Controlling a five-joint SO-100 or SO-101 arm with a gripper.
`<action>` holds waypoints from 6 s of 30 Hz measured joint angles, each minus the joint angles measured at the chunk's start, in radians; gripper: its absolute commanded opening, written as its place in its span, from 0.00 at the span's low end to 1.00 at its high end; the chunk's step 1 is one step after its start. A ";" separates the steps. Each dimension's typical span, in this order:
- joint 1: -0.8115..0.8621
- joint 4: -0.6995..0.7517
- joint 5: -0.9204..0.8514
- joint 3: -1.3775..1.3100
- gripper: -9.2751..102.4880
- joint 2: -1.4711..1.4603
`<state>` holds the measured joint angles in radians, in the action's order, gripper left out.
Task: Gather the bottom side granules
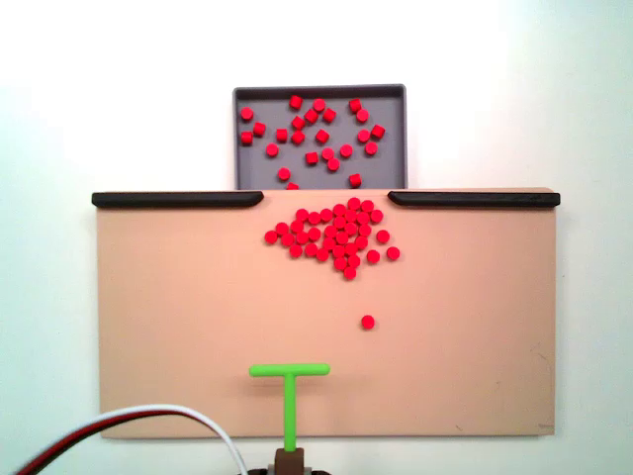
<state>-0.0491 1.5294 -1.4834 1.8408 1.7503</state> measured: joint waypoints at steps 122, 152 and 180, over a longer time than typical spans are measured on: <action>0.264 -0.356 -0.284 0.316 0.08 0.031; 0.195 -0.371 -0.212 0.144 0.08 -0.150; 0.170 -0.371 -0.215 -0.020 0.08 -0.291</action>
<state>0.1212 1.1582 -1.6981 1.8208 1.4588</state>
